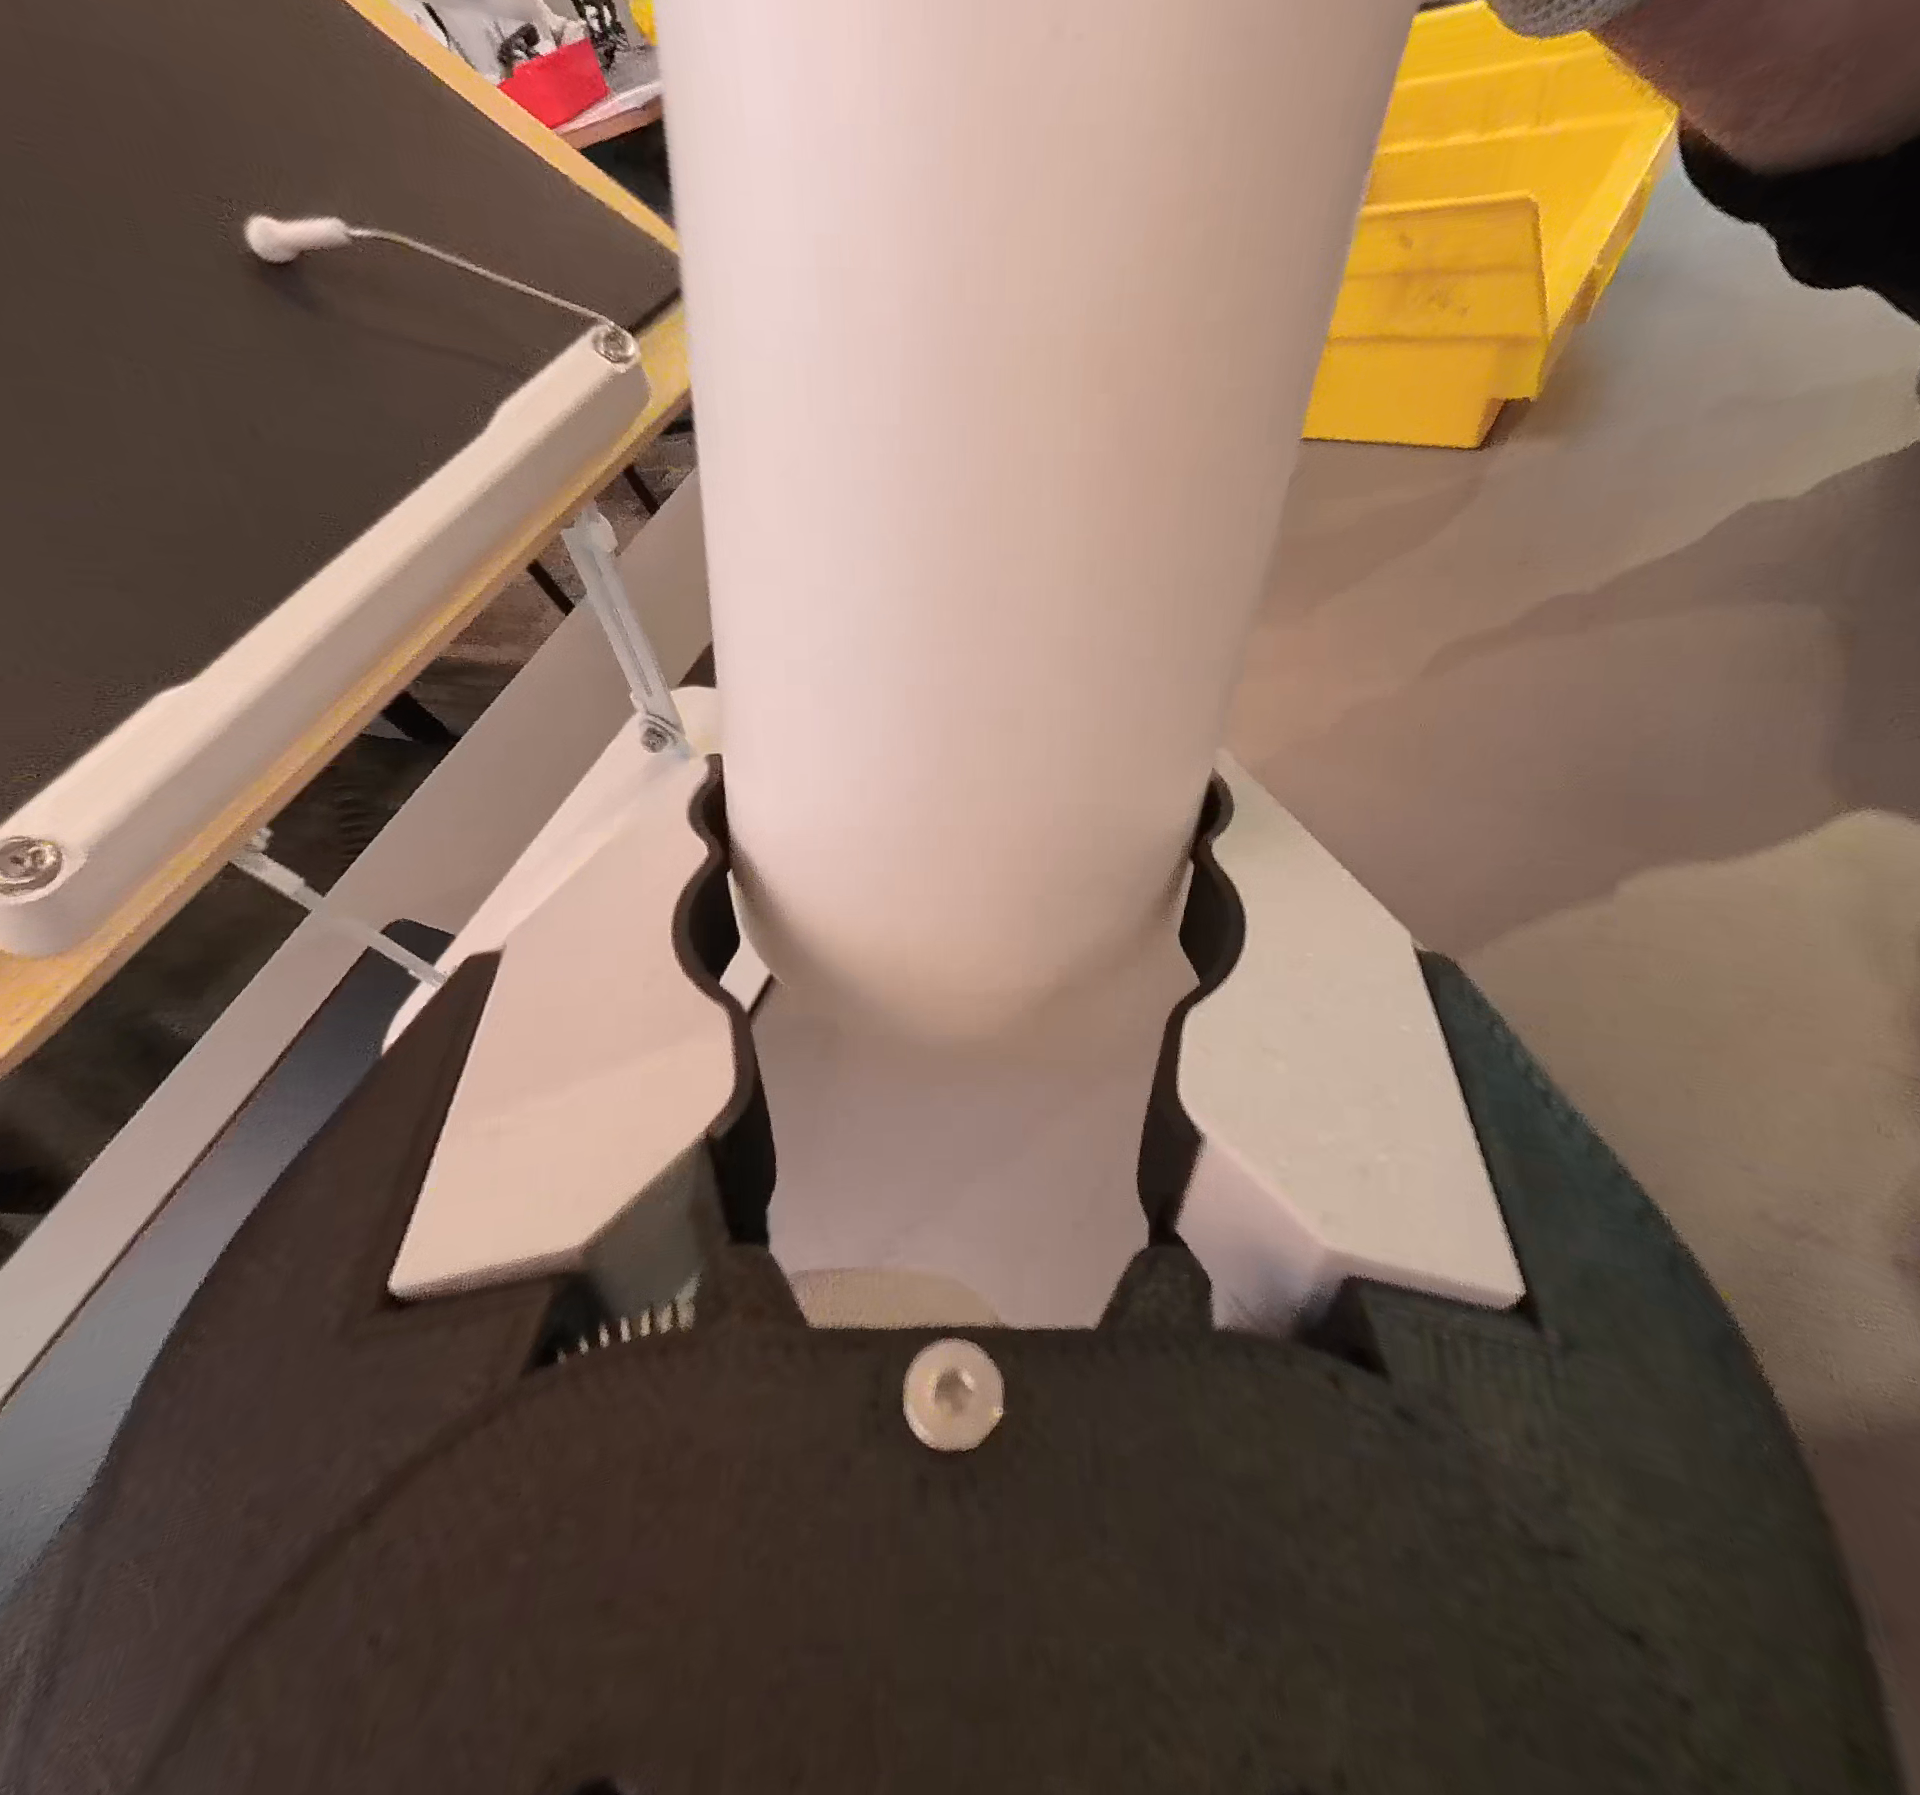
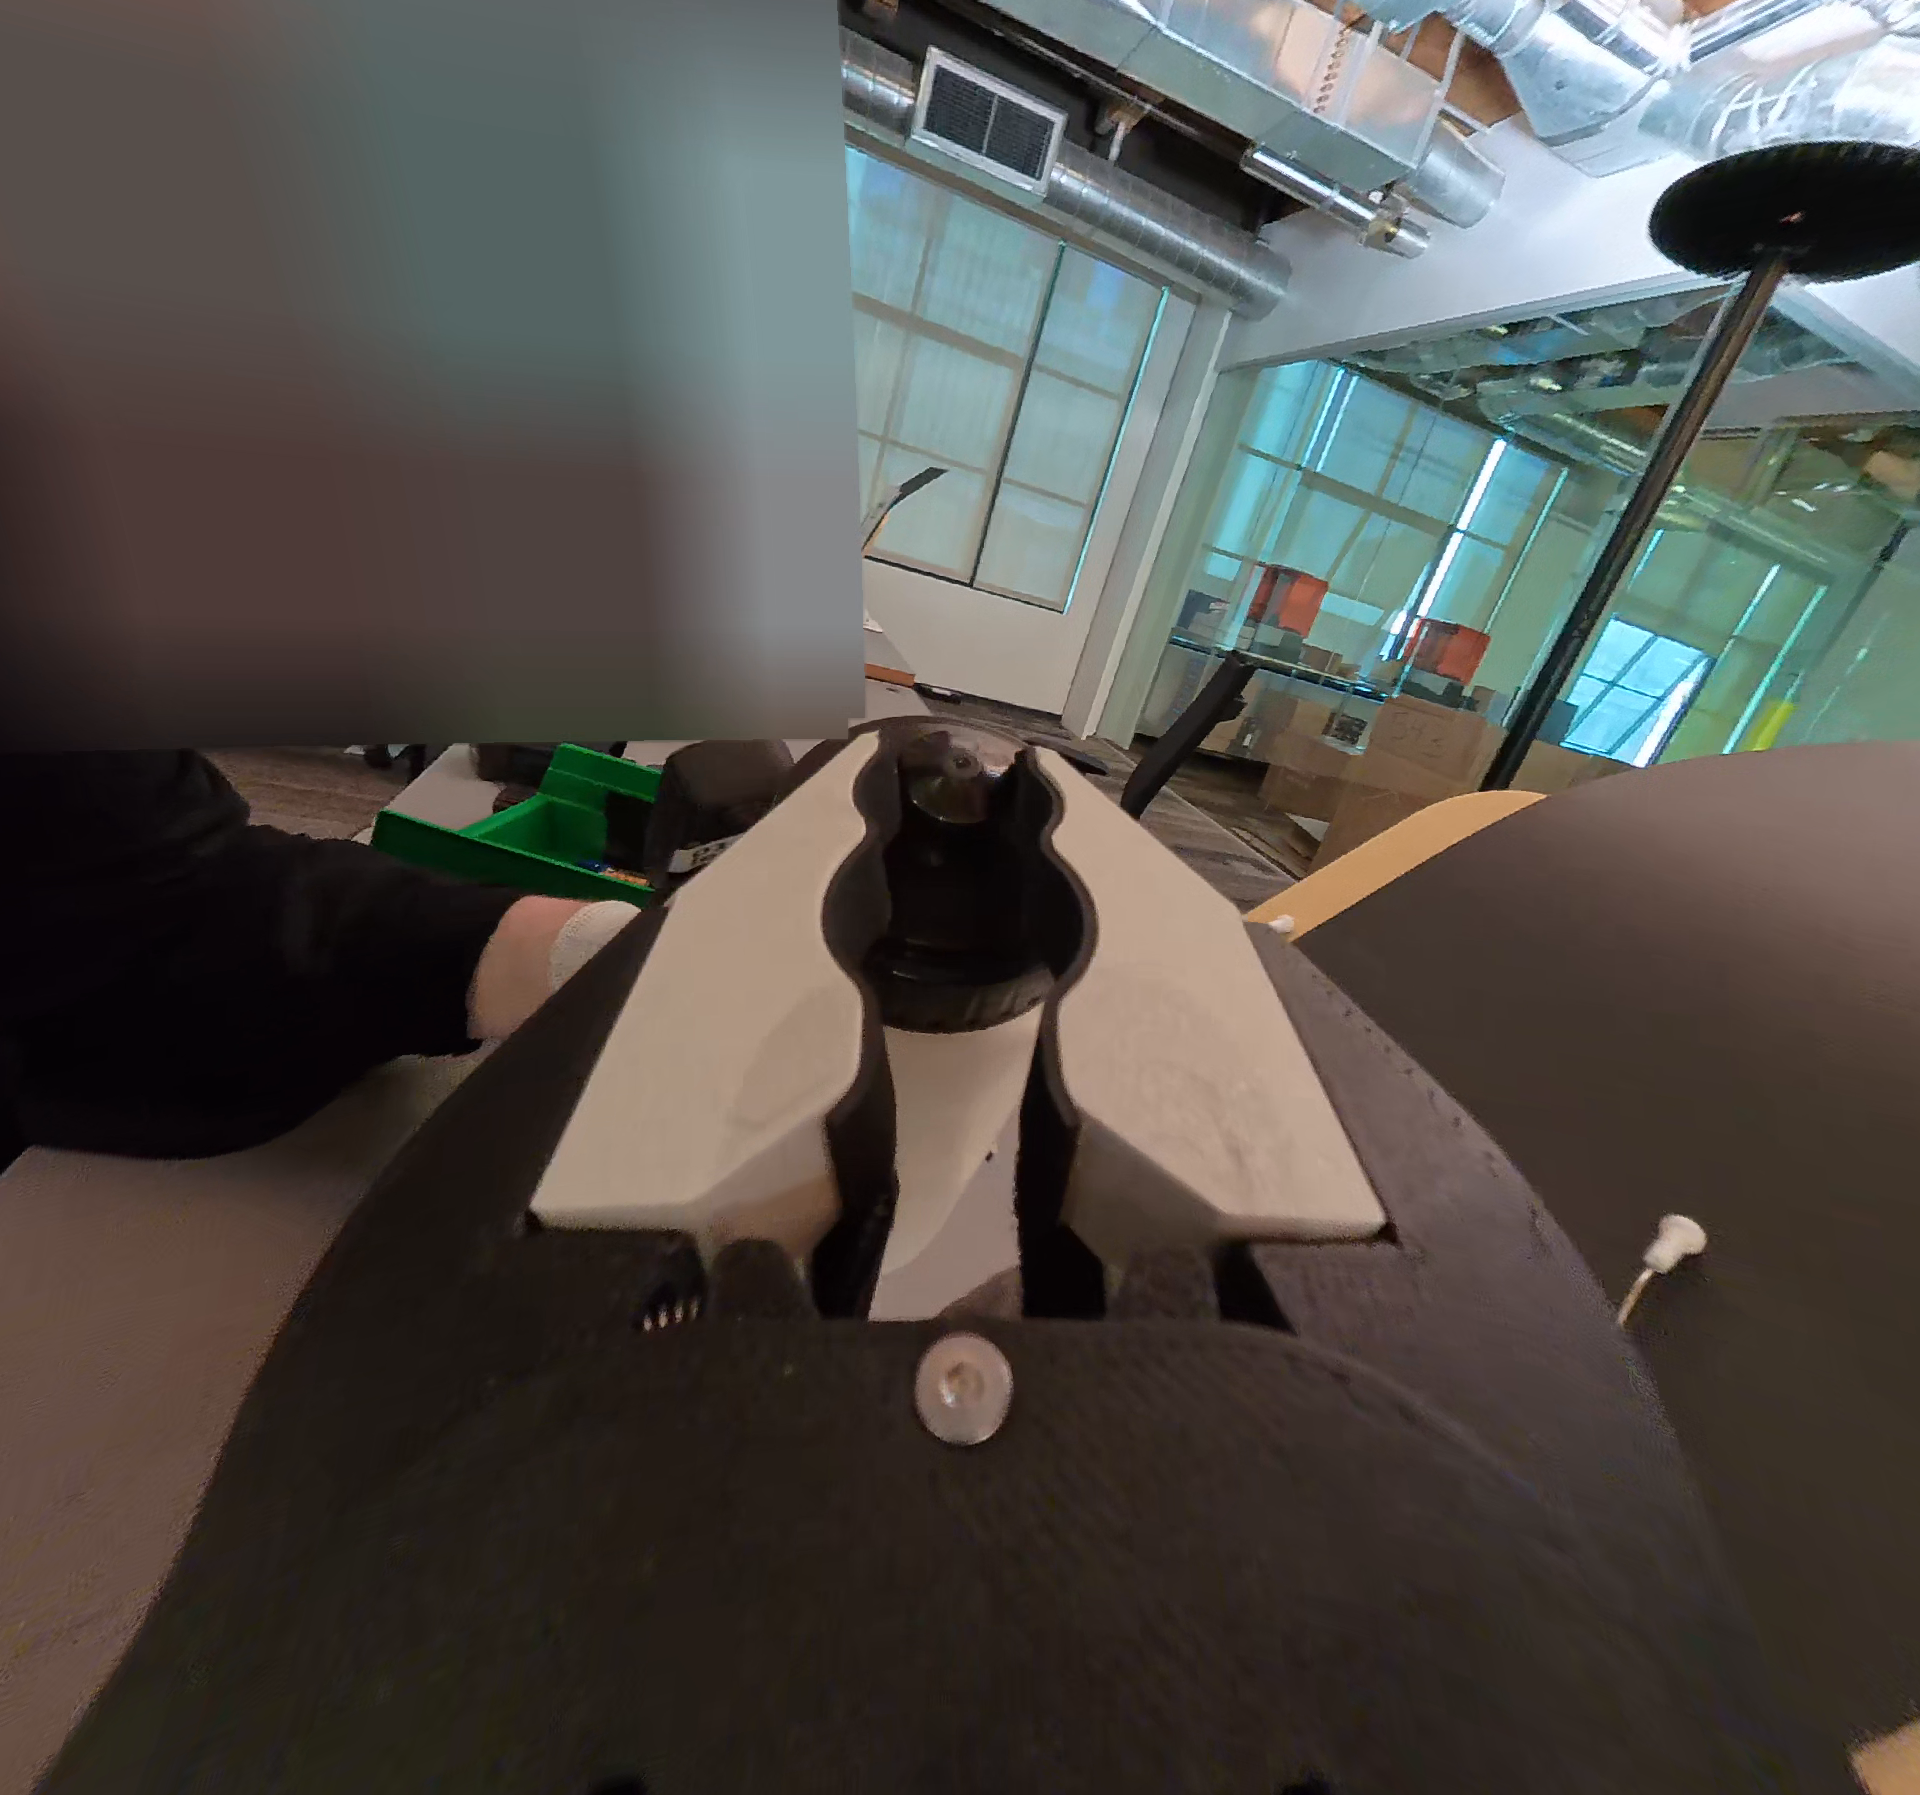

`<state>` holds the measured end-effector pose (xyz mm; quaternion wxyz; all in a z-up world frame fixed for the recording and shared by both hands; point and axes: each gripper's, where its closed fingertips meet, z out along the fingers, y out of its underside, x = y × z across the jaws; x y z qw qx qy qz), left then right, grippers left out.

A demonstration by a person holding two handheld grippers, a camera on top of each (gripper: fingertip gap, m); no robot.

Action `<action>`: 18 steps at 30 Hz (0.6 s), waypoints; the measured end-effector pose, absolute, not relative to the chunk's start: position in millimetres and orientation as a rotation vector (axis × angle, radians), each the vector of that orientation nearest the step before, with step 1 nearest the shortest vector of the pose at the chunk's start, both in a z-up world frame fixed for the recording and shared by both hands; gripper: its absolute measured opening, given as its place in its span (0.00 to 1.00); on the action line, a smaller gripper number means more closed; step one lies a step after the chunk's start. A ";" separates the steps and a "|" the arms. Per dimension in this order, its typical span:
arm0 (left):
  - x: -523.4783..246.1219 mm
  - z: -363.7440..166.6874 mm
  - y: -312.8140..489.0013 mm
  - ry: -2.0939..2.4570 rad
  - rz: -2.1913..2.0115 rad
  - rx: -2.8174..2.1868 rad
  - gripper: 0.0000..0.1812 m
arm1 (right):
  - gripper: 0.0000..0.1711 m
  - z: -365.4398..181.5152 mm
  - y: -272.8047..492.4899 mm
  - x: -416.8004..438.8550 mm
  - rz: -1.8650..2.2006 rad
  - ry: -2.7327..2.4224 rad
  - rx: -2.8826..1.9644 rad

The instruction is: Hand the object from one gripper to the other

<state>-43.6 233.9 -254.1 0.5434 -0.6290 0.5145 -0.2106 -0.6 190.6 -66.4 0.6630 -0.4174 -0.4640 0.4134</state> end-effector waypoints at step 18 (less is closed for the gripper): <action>-22.1 -251.6 191.3 1.143 -1.235 -1.589 0.46 | 0.11 -27.8 189.4 36.4 0.940 -0.878 -0.854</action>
